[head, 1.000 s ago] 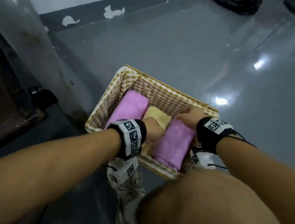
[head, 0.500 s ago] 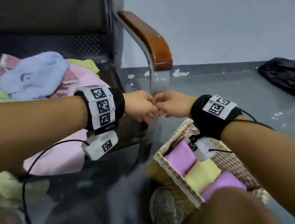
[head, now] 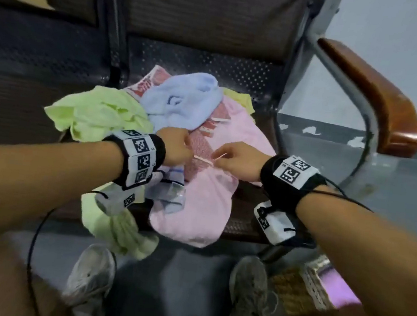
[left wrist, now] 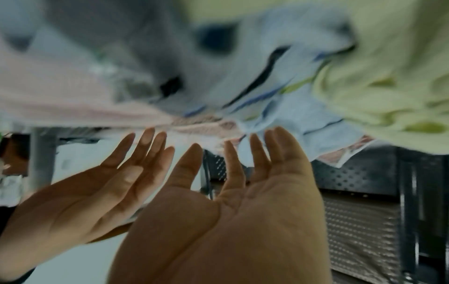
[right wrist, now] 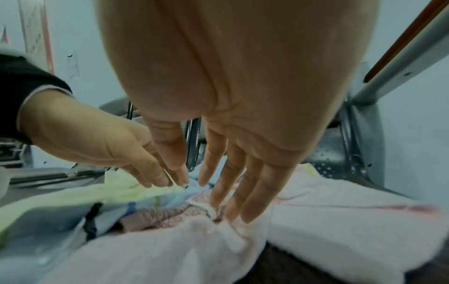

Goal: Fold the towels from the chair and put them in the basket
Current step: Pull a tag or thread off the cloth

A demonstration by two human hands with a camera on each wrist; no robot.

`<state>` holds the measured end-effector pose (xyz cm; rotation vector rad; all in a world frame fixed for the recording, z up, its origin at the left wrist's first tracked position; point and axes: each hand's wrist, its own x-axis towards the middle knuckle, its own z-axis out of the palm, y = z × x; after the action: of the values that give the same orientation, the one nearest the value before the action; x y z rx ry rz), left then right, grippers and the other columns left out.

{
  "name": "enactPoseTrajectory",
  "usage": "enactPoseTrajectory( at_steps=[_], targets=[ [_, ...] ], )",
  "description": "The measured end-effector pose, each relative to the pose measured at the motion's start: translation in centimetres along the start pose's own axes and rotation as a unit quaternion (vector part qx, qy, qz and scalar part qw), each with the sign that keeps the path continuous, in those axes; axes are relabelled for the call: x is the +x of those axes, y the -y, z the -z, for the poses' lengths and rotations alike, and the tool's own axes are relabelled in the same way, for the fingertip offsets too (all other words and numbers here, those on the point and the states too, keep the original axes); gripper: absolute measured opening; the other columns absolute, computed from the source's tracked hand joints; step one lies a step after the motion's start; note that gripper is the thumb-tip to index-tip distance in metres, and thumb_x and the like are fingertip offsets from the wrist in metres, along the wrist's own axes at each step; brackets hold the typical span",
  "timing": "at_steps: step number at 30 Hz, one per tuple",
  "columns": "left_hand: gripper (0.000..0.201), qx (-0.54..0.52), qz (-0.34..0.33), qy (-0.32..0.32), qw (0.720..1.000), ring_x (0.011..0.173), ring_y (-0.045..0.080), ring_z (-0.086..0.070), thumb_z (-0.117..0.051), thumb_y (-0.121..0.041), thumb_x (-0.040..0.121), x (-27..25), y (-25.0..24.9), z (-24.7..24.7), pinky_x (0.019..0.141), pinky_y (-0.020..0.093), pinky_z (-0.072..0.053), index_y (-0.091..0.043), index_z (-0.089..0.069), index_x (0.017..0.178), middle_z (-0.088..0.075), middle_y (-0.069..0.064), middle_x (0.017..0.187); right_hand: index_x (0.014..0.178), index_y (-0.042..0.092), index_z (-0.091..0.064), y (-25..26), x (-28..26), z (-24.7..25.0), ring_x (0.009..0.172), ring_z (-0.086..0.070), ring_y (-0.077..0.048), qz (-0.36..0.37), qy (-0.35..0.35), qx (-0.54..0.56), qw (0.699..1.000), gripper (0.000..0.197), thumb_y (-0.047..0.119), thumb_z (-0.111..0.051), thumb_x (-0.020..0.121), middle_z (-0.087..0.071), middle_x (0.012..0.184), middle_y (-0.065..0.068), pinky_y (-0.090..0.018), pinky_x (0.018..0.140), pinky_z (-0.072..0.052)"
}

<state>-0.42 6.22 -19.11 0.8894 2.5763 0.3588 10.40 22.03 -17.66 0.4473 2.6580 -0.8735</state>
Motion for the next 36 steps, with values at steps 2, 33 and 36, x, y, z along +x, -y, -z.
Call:
enactPoseTrajectory(
  at_steps=[2,33,36],
  targets=[
    [0.051,0.041,0.046,0.008,0.998,0.112,0.035,-0.057,-0.065,-0.039,0.085,0.9,2.1,-0.9,0.09,0.035,-0.048,-0.018,-0.053,0.13,-0.058,0.017,0.127,0.122,0.018,-0.067,-0.1,1.7,-0.5,0.099,-0.06,-0.017,0.01,0.007,-0.011,1.0,0.029,0.024,-0.06,0.094,-0.067,0.121,-0.004,-0.027,0.091,-0.047],
    [0.015,-0.113,-0.115,-0.076,0.984,0.083,0.028,-0.062,-0.066,-0.01,0.082,-5.9,-0.8,4.3,0.068,0.033,-0.048,-0.001,-0.069,0.094,-0.068,0.014,0.09,0.121,0.023,-0.054,6.0,-1.4,1.5,0.091,-0.058,-0.012,0.255,-0.166,-0.018,0.952,0.049,0.03,-0.078,0.079,-0.061,0.103,0.007,-0.025,0.077,-0.044],
    [0.017,-0.09,-0.167,-0.074,0.979,0.087,0.025,-0.061,-0.06,-0.002,0.081,-6.4,-1.9,3.8,0.071,0.027,-0.041,-0.001,-0.07,0.095,-0.068,0.015,0.097,0.117,0.021,-0.061,5.1,-1.9,1.8,0.099,-0.059,-0.007,0.22,-0.062,0.074,0.971,0.042,0.018,-0.079,0.079,-0.066,0.111,0.006,-0.022,0.089,-0.046]
  ],
)
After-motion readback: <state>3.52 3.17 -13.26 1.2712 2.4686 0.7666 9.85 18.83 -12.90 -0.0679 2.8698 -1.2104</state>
